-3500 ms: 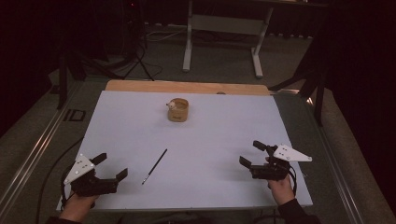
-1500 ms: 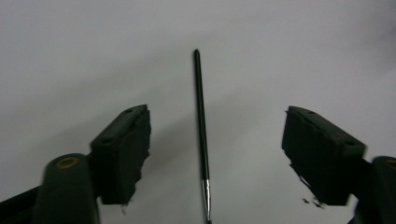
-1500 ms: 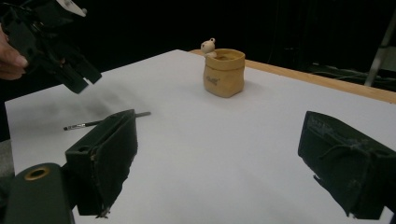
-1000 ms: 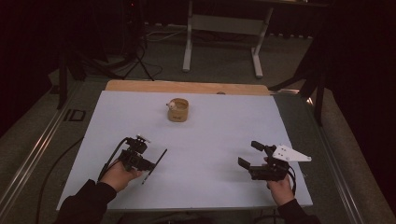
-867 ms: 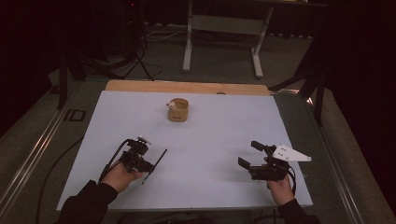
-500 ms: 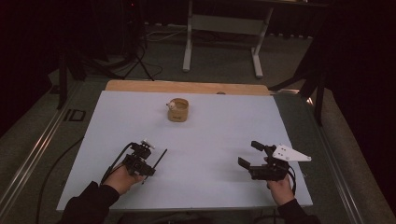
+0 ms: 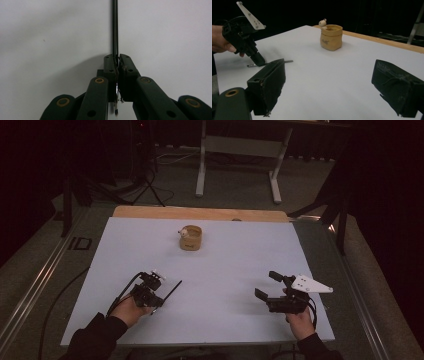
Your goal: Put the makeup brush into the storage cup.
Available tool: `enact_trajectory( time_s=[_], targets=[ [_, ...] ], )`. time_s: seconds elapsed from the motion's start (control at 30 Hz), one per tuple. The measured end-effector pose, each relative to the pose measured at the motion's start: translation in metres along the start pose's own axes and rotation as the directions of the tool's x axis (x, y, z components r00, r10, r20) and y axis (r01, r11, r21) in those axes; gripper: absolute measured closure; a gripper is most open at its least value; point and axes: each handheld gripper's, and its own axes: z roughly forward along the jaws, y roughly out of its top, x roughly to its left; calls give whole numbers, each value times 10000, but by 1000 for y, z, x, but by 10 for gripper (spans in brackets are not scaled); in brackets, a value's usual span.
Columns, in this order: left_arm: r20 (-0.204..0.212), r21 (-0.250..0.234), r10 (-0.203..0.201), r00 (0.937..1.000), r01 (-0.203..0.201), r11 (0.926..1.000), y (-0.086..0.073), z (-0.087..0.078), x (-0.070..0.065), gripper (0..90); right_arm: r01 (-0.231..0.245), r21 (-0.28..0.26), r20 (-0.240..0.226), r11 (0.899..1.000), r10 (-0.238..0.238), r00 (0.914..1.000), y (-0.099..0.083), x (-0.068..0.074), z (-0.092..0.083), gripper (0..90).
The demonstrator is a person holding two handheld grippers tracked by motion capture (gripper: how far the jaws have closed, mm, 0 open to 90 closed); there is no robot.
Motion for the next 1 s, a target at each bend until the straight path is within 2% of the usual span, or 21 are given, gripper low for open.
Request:
enact_trajectory(
  time_s=[0.1,0.17,0.47,0.57,0.67,0.77,0.87,0.97,1.0],
  targets=[
    [37,-380,405,9992,-404,9985,2,-7,-2,863,-5,23,29,10000,5,10000,0,0,0,116],
    [34,-461,605,9982,-603,9971,4,-12,-3,864,-14,13,11,10000,14,10000,0,0,0,116],
    [150,-899,845,9963,-828,9925,15,-31,-6,864,-30,33,32,10000,30,10000,0,0,0,116],
    [270,-1005,1128,9933,-1096,9889,21,-39,-7,864,-28,43,38,10000,28,10000,0,0,0,116],
    [230,-1130,1149,9931,-1116,9873,23,-43,-8,864,-14,50,66,10000,14,10000,0,0,0,116],
    [262,-1432,1566,9873,-1514,9780,30,-49,-13,864,2,78,109,10000,-3,9999,-1,0,1,116],
    [381,-1633,1669,9852,-1586,9737,33,-52,-15,864,5,71,147,10000,-6,9999,-1,0,1,116],
    [437,-2079,1859,9816,-1731,9627,42,-56,-18,864,11,35,168,10000,-11,9999,0,0,0,116],
    [505,-2055,1984,9788,-1842,9612,45,-57,-20,864,33,34,175,10000,-33,9998,0,0,0,116]
  ],
)
